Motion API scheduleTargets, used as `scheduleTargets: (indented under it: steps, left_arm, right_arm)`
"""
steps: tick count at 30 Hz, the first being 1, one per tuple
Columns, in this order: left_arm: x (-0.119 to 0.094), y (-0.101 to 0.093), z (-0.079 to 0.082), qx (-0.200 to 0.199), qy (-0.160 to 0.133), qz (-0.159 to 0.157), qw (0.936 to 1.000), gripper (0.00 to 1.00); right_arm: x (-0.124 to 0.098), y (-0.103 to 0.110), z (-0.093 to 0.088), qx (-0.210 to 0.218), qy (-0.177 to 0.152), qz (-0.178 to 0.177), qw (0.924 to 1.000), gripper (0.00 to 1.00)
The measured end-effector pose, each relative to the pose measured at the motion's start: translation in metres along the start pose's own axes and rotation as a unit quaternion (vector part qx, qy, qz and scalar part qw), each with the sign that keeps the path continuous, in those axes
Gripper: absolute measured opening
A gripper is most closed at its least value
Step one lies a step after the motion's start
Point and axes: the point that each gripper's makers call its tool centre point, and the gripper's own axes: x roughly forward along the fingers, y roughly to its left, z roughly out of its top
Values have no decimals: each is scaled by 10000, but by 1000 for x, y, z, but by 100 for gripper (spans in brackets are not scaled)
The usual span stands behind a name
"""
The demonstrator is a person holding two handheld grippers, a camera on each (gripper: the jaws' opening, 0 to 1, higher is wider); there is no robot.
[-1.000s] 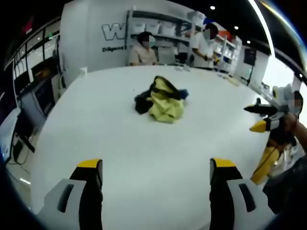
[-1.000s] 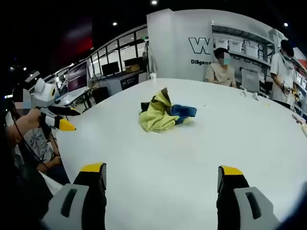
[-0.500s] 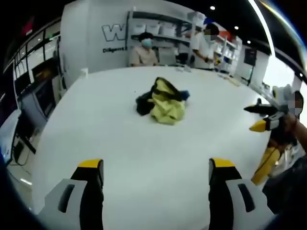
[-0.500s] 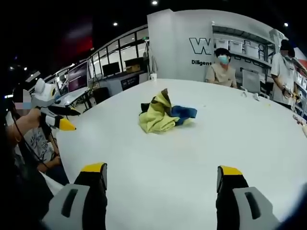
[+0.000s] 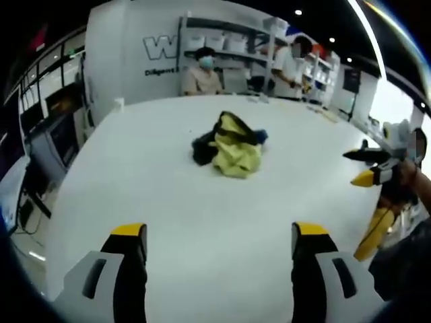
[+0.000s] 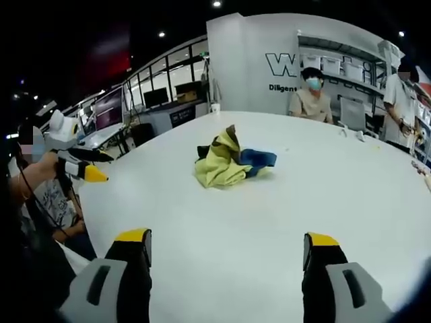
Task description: Fold the garment on the visible template until the final outline fits inside the template.
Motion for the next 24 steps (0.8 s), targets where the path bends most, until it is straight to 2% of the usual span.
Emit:
scheduleTargets:
  steps: [16, 24]
  left_arm:
    - [3, 4, 2, 44, -12, 78, 10000, 81]
    - [7, 8, 7, 100, -32, 121, 9999, 79]
  right_arm:
    - [-1, -6, 2, -25, -54, -47, 10000, 87]
    - [3, -8, 8, -138, -88, -48, 9999, 81]
